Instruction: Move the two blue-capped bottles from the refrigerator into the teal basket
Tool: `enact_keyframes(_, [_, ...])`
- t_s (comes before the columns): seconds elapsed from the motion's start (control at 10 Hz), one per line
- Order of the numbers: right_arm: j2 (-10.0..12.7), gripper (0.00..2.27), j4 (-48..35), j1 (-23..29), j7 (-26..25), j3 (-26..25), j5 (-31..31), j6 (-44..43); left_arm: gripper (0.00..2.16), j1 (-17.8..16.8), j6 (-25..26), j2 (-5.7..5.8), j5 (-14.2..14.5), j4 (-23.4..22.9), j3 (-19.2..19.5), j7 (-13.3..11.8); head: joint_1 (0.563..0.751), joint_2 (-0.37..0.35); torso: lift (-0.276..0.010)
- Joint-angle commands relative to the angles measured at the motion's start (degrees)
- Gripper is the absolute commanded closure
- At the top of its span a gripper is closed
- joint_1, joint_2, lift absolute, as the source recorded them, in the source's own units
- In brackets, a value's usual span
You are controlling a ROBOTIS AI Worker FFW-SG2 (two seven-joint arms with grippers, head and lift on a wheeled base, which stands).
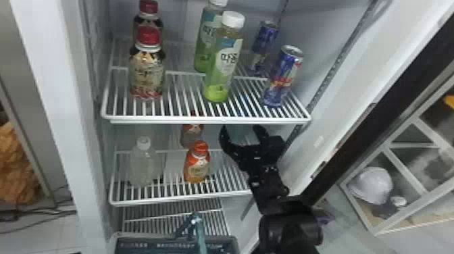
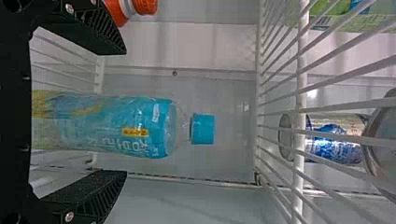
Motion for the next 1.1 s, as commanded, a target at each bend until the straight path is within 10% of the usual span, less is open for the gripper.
enact_keyframes(0.0, [0.0, 0.10, 0.7, -1.1, -0.3, 0.3, -0.1, 0.1, 1.11, -0.2, 0.0, 0.00, 0.1, 0.0, -0.1, 0.0, 0.695, -0.350, -0.136])
enact_keyframes(0.7, [-0.2, 0.12, 3.3, -4.2, -1.3, 0.8, 1.6, 3.6, 1.11, -0.6, -0.7, 0.00, 0.5, 0.4, -0.6, 0.0, 0.695, -0.350, -0.136])
enact_keyframes(1.0, [-0.3, 0.55, 2.8, -4.9, -1.3, 1.5, 1.9, 5.0, 1.11, -0.7, -0.8, 0.09, 0.5, 0.6, -0.7, 0.0, 0.695, -0.350, -0.136])
